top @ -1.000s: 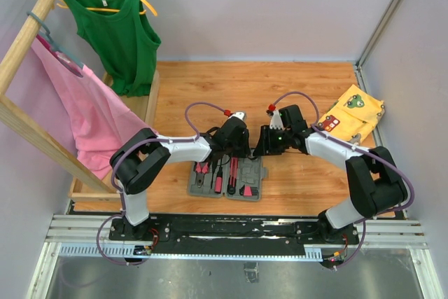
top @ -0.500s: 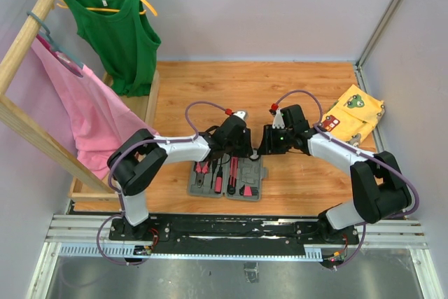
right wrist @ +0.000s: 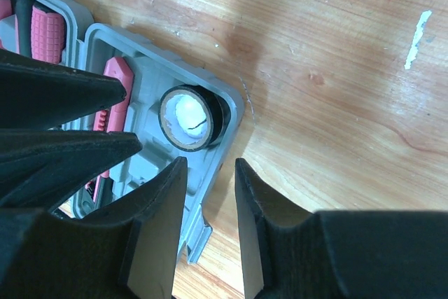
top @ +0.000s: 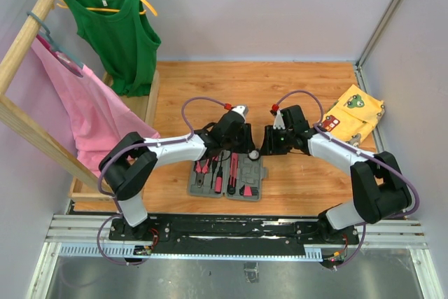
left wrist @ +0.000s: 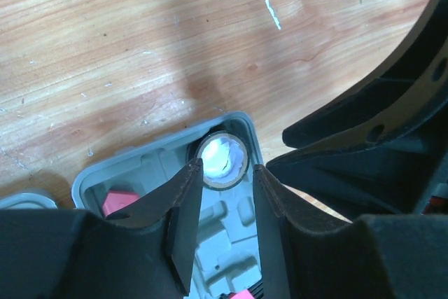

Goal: Sort the tools into containers
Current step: Pick up the engineering item from the storage box.

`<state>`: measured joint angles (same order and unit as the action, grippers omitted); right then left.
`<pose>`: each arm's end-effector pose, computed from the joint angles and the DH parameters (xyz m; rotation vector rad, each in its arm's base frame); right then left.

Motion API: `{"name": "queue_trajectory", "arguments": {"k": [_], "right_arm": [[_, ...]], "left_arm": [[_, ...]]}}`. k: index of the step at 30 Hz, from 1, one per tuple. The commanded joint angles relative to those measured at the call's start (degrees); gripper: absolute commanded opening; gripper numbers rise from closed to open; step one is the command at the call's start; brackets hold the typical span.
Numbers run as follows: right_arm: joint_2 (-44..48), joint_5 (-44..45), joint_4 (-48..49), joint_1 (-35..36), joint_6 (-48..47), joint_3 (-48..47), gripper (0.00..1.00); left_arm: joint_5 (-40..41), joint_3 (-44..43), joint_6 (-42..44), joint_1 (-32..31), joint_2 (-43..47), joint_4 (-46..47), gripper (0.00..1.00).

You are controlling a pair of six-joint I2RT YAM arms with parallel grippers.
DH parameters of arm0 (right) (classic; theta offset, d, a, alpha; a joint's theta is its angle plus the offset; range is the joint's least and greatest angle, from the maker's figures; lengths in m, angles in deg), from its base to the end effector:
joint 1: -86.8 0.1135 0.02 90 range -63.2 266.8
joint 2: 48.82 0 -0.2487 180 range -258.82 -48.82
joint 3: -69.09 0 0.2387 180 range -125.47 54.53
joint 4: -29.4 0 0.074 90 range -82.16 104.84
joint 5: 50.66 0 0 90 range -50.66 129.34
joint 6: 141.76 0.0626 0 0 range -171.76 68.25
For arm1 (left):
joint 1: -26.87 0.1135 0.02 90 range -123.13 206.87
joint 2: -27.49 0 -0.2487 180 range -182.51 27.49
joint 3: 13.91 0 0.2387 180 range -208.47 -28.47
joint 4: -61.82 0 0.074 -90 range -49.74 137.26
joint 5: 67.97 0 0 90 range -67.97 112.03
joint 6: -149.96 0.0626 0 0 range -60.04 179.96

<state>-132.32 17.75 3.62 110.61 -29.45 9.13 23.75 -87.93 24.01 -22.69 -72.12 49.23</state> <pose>0.2623 0.1409 0.1650 -0.2106 2.5112 0.8060 0.2506 -0.2912 0.1712 0.2617 2.3378 -0.7498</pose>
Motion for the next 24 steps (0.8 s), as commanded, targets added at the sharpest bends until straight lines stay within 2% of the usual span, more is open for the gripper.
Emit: {"name": "queue_trajectory", "arguments": {"k": [1, 15, 20, 24], "right_arm": [[2.1, 2.2, -2.0, -0.7, -1.2, 0.7, 0.35], [3.0, 2.1, -2.1, -0.7, -1.6, 1.2, 0.35], [3.4, 2.2, -2.3, -0.8, -1.8, 1.7, 0.35], [4.2, 2.6, -2.6, -0.8, -1.9, 1.6, 0.35]], "left_arm": [[0.6, -0.7, 0.5, 0.3, -2.4, -0.3, 0.39], [0.5, -2.0, 0.3, -0.1, -8.2, -0.2, 0.33], [0.7, -2.4, 0.1, -0.1, -9.0, -0.5, 0.24], [1.0, -2.4, 0.0, -0.1, -8.1, -1.0, 0.13]]}}
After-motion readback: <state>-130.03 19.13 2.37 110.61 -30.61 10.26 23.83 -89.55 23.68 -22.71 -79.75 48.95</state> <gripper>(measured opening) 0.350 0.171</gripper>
